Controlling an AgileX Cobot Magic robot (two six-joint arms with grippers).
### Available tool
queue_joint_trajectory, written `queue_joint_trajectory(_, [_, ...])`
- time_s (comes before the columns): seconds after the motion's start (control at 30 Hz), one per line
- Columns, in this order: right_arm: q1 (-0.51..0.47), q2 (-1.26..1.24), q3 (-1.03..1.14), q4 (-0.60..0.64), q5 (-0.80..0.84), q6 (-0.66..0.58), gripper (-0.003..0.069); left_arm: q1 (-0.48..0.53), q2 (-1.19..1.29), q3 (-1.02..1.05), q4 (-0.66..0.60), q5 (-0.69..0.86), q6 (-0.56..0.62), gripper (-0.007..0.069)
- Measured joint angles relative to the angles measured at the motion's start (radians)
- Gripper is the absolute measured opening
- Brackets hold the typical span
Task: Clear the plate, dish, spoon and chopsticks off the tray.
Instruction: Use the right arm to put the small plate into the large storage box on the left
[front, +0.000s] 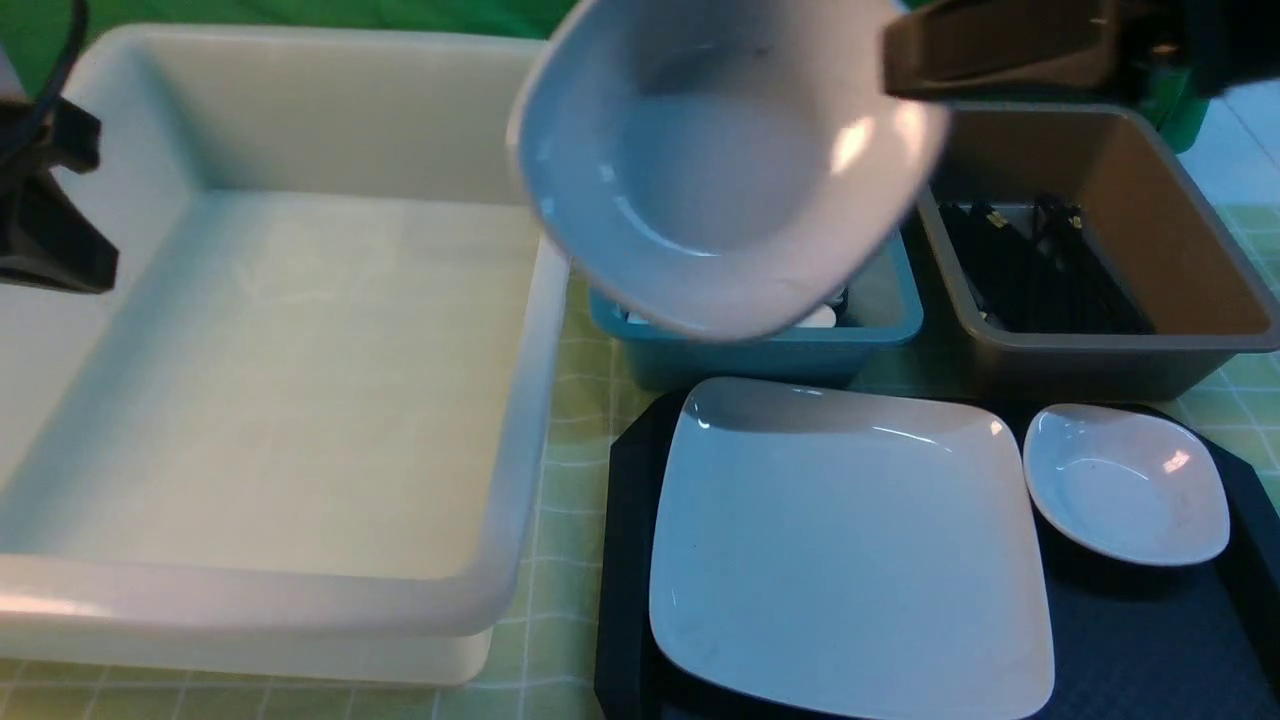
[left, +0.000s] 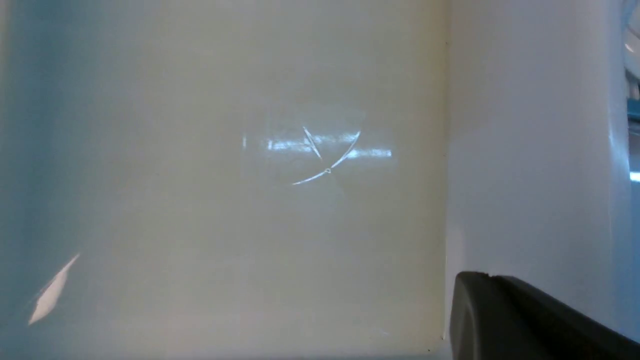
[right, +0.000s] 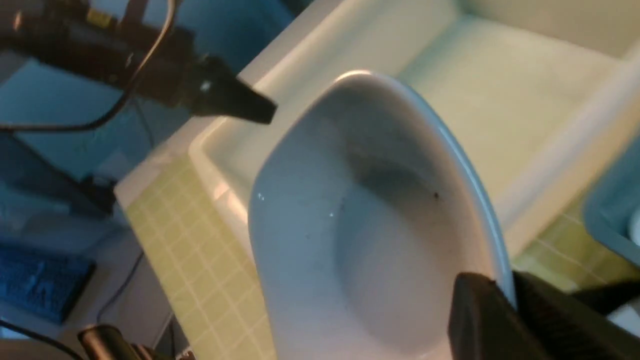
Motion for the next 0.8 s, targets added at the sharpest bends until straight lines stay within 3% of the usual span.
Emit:
queue_joint_trajectory(0.13, [0.144, 0.251, -0.265, -0.107, 0.024, -0.001, 0.003, 0.036, -0.005, 0.0, -0.02, 0.041, 0.002, -0.0009])
queue_joint_trajectory(0.43, [0.213, 0.791, -0.888, -0.158, 0.189, 0.053, 0.003, 0.037, -0.02, 0.0, -0.022, 0.04, 0.008, -0.0009])
queue_joint_trajectory(0.57, [0.22, 0.95, -1.048, -0.19, 0.196, 0.093, 0.003, 0.037, -0.02, 0.0, -0.022, 0.019, 0.01, -0.0008])
queue_joint_trajectory(0.8, [0.24, 1.071, -1.082, -0.205, 0.206, 0.102, 0.003, 0.037, -0.02, 0.0, -0.007, -0.022, 0.012, -0.0001])
